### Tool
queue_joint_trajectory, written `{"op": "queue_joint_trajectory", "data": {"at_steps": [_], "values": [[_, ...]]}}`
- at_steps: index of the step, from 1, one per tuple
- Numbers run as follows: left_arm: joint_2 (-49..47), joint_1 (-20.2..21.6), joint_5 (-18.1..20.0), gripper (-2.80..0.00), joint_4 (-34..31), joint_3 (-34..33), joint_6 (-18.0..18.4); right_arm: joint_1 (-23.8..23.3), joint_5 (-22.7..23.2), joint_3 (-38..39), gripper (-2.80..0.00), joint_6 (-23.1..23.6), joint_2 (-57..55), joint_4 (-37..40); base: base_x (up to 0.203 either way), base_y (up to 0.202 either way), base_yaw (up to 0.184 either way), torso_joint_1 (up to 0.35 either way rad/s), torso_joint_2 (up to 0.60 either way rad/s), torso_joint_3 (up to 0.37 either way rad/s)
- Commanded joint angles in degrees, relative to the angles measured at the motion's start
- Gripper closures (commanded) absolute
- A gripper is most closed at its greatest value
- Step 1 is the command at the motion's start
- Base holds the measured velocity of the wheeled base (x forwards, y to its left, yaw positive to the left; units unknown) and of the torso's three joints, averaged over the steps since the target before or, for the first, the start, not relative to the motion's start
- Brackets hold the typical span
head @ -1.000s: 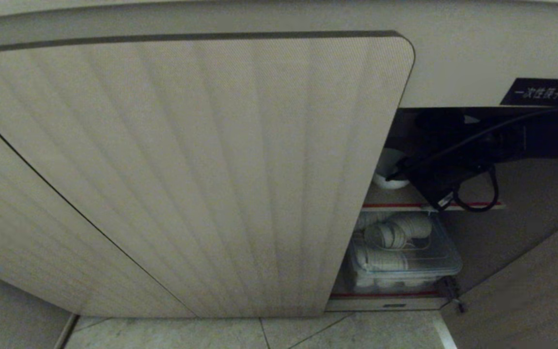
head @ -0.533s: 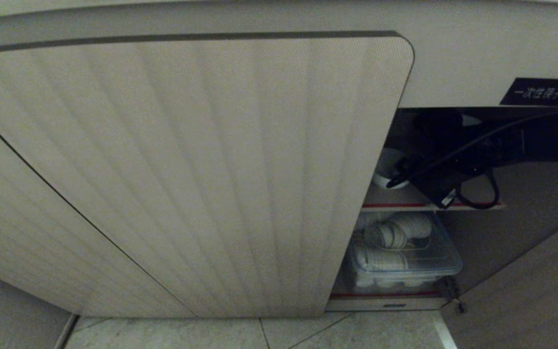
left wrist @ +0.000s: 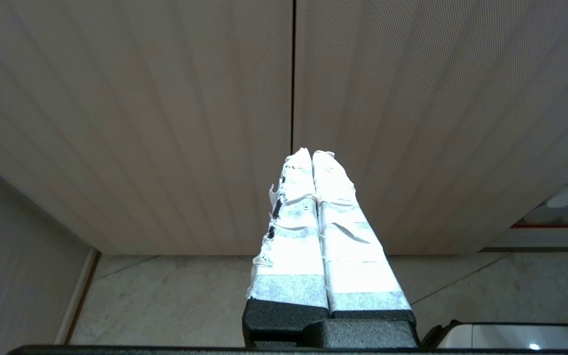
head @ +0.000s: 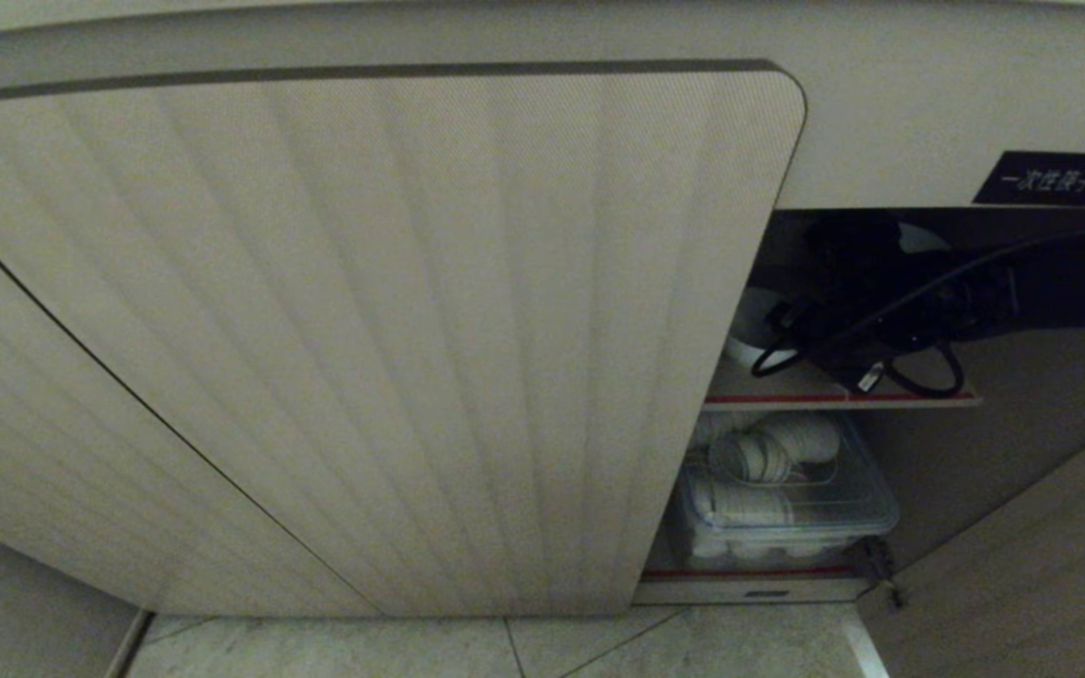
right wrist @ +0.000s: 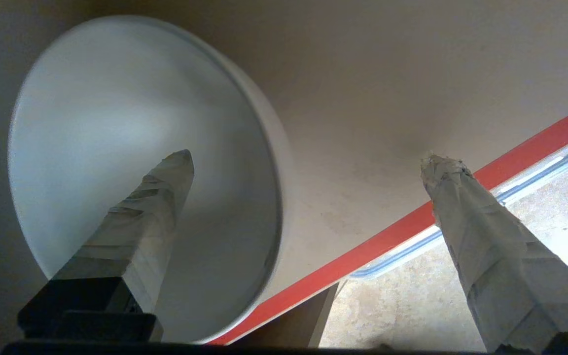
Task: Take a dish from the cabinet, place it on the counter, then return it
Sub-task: Put it back into the cabinet
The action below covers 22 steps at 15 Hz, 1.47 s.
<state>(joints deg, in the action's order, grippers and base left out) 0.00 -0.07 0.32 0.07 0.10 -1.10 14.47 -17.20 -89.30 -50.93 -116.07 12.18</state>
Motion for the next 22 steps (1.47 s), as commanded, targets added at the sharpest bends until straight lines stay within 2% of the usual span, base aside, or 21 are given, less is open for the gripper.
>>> {"op": "queue_joint_trajectory", "data": {"at_steps": [1, 4, 6, 10, 14, 22], "values": [[0.0, 0.0, 0.0, 0.00, 0.0, 0.0, 0.0, 0.0, -0.4, 0.1, -2.80, 0.1, 0.2, 0.0, 0.000, 0.000, 0.000, 0.000, 0.00, 0.000], [0.0, 0.0, -0.1, 0.00, 0.0, 0.0, 0.0, 0.0, -0.6, 1.2, -2.80, 2.2, 0.6, -2.0, 0.000, 0.000, 0.000, 0.000, 0.00, 0.000], [0.0, 0.0, -0.1, 0.00, 0.0, 0.0, 0.0, 0.0, -0.6, 3.5, -2.80, 5.8, 1.3, -5.4, 0.000, 0.000, 0.000, 0.000, 0.00, 0.000], [0.0, 0.0, -0.1, 0.00, 0.0, 0.0, 0.0, 0.0, -0.6, 4.4, -2.80, 9.1, 1.7, -8.2, 0.000, 0.000, 0.000, 0.000, 0.00, 0.000], [0.0, 0.1, -0.1, 0.00, 0.0, 0.0, 0.0, 0.0, -1.3, 7.2, -2.80, 14.3, 2.5, -13.6, 0.000, 0.000, 0.000, 0.000, 0.00, 0.000], [0.0, 0.0, 0.0, 0.00, 0.0, 0.0, 0.0, 0.1, -1.3, 10.1, -2.80, 17.5, 3.4, -20.0, 0.000, 0.000, 0.000, 0.000, 0.00, 0.000]]}}
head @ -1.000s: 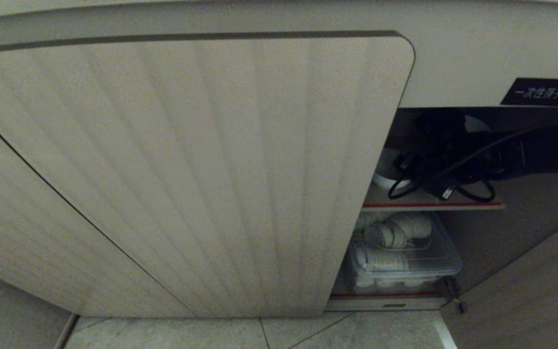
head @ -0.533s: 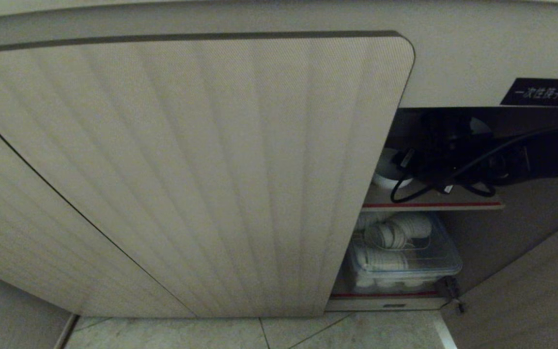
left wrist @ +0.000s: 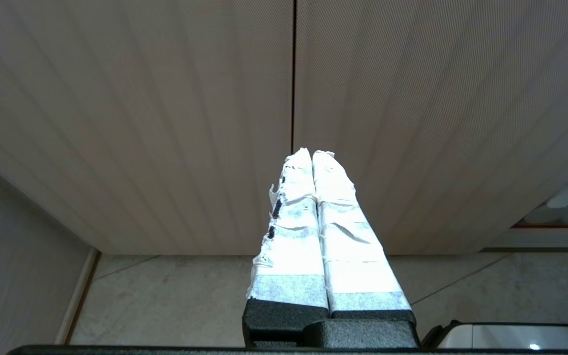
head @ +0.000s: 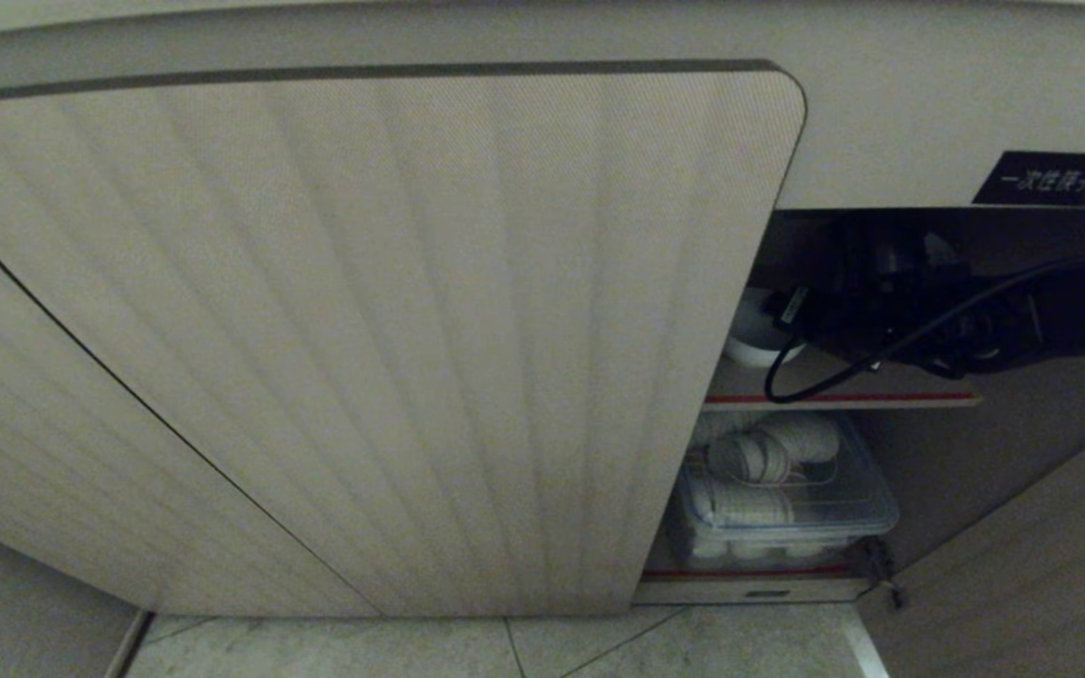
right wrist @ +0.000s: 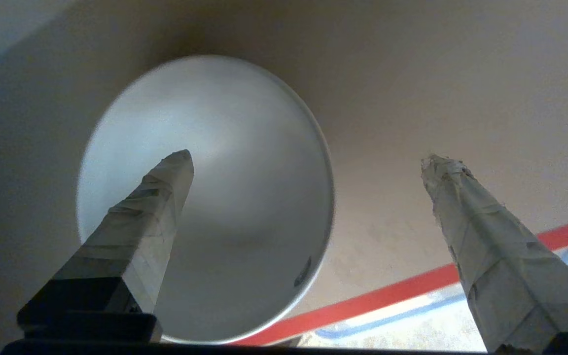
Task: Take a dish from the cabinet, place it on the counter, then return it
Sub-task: Put it back into the cabinet, then close the cabinet door
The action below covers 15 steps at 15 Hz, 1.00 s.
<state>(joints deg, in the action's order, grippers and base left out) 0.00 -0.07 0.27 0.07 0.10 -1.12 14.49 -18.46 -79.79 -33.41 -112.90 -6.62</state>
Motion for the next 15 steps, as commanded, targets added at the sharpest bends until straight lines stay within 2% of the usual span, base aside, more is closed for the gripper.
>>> {"op": "queue_joint_trajectory", "data": {"at_steps": [1, 13, 15], "values": [[0.0, 0.0, 0.0, 0.00, 0.0, 0.0, 0.0, 0.1, -0.1, 1.2, -2.80, 1.0, 0.2, -2.5, 0.000, 0.000, 0.000, 0.000, 0.00, 0.000], [0.0, 0.0, 0.1, 0.00, 0.0, 0.0, 0.0, 0.1, 0.5, 10.0, -2.80, 11.0, 2.3, -18.0, 0.000, 0.000, 0.000, 0.000, 0.00, 0.000], [0.0, 0.1, 0.0, 0.00, 0.0, 0.0, 0.0, 0.1, 1.2, 11.2, -2.80, 11.5, 2.5, -19.8, 0.000, 0.000, 0.000, 0.000, 0.00, 0.000]]}}
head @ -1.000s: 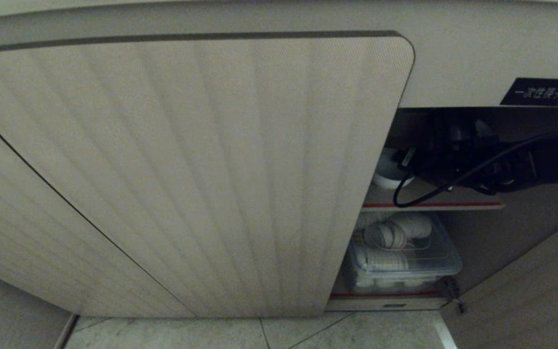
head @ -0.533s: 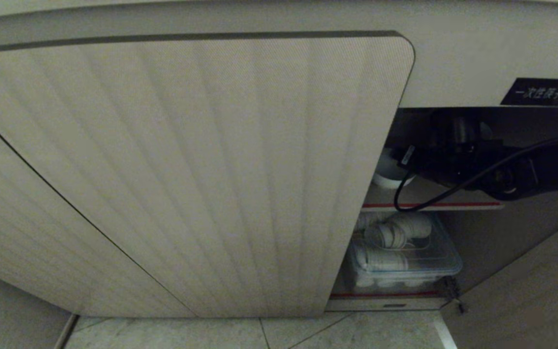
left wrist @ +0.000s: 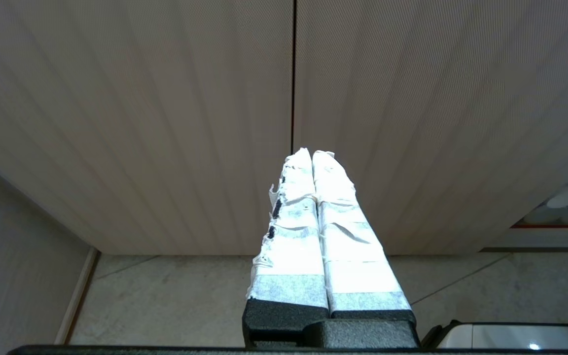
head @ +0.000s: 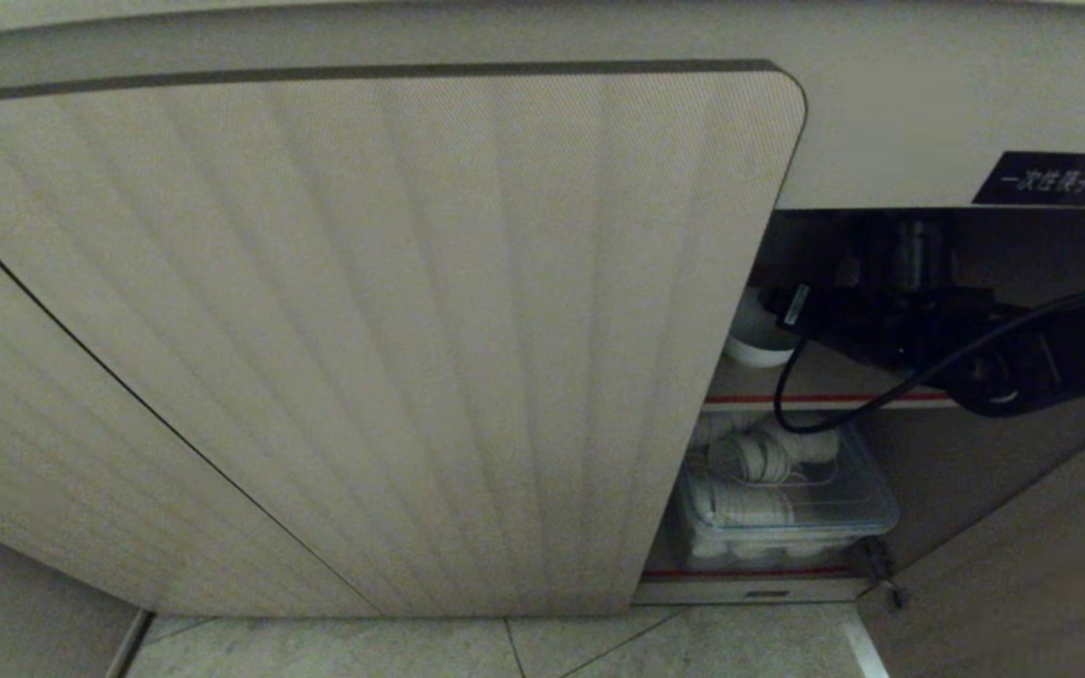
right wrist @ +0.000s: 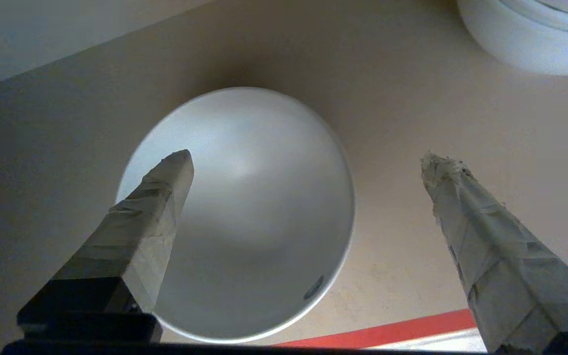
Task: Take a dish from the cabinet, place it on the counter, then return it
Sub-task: Close the cabinet door
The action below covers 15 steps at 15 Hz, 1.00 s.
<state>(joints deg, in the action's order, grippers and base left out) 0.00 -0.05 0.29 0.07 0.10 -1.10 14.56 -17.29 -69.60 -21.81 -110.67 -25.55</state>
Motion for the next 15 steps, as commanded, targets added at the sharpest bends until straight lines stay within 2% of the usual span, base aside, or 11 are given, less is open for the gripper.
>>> {"op": "queue_joint_trajectory", "data": {"at_steps": [1, 9, 15], "values": [[0.0, 0.0, 0.0, 0.00, 0.0, 0.0, 0.0, 0.1, 0.1, 1.3, -2.80, 0.0, 0.3, -1.4, 0.000, 0.000, 0.000, 0.000, 0.00, 0.000], [0.0, 0.0, 0.0, 0.00, 0.0, 0.0, 0.0, 0.9, 0.2, 4.5, -2.80, 3.0, 0.4, -9.5, 0.000, 0.000, 0.000, 0.000, 0.00, 0.000], [0.0, 0.0, 0.1, 0.00, 0.0, 0.0, 0.0, 1.0, 1.1, 5.4, -2.80, 4.7, 0.5, -11.0, 0.000, 0.000, 0.000, 0.000, 0.00, 0.000]]}}
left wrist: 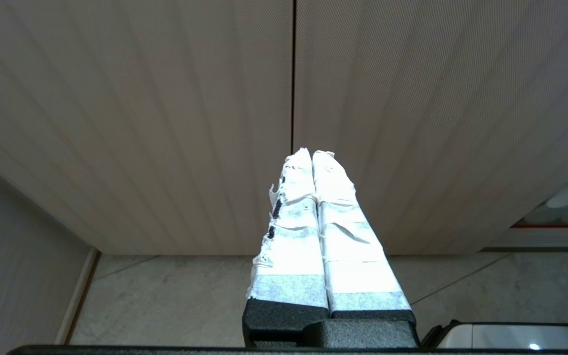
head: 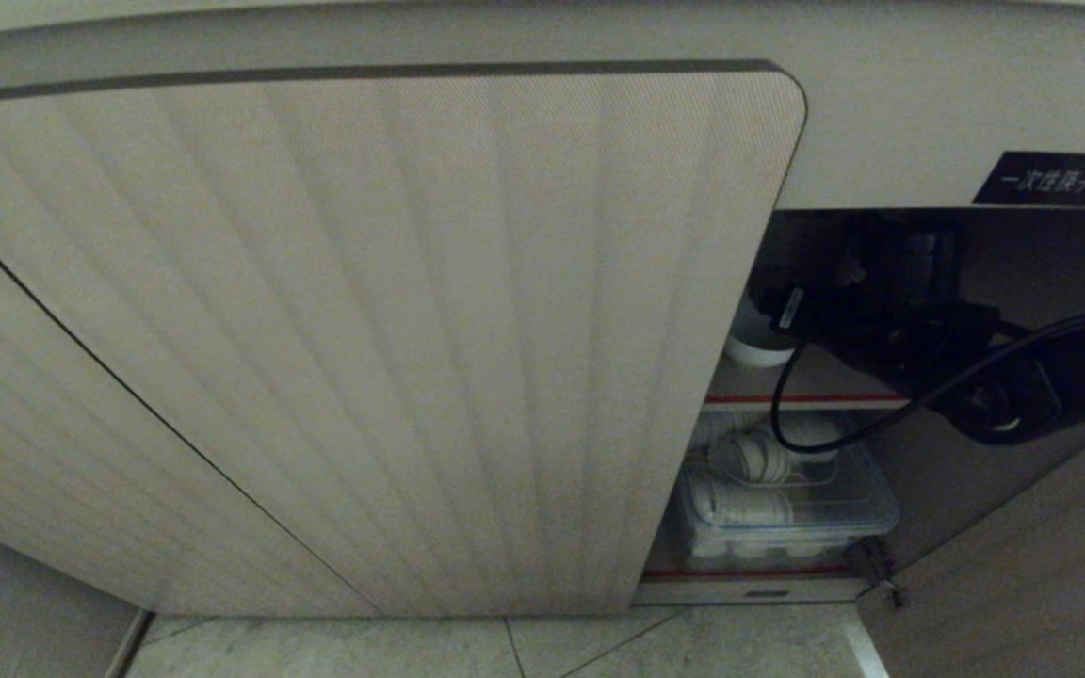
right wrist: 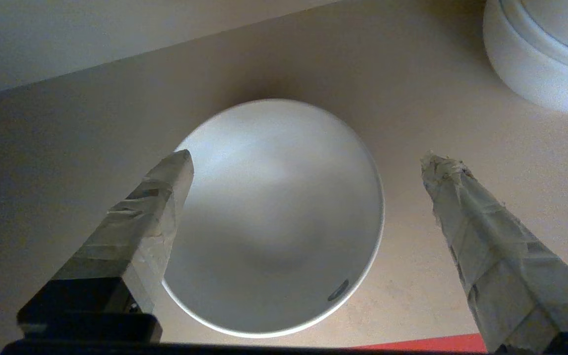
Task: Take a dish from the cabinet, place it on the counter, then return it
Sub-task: Close the cabinet door
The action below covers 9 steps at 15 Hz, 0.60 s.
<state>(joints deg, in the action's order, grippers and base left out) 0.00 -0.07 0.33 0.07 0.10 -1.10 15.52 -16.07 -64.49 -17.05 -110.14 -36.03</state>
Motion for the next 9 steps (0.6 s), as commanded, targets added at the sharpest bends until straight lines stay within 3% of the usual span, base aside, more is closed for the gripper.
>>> {"op": "queue_joint_trajectory", "data": {"at_steps": [1, 2, 3, 9], "values": [[0.0, 0.0, -0.1, 0.00, 0.0, 0.0, 0.0, 0.0, -0.1, 0.5, -2.80, -0.1, -0.1, -0.9, 0.000, 0.000, 0.000, 0.000, 0.00, 0.000], [0.0, 0.1, 0.0, 0.00, 0.0, 0.0, 0.0, 0.0, -0.1, 0.9, -2.80, -0.1, 0.0, -1.0, 0.000, 0.000, 0.000, 0.000, 0.00, 0.000], [0.0, 0.0, -0.1, 0.00, 0.0, 0.0, 0.0, 0.0, -0.1, 1.3, 0.00, -0.2, 0.1, -1.0, 0.000, 0.000, 0.000, 0.000, 0.00, 0.000], [0.0, 0.0, -0.1, 0.00, 0.0, 0.0, 0.0, 0.0, -0.1, 1.6, 0.00, -0.1, 0.5, -3.2, 0.000, 0.000, 0.000, 0.000, 0.00, 0.000]]}}
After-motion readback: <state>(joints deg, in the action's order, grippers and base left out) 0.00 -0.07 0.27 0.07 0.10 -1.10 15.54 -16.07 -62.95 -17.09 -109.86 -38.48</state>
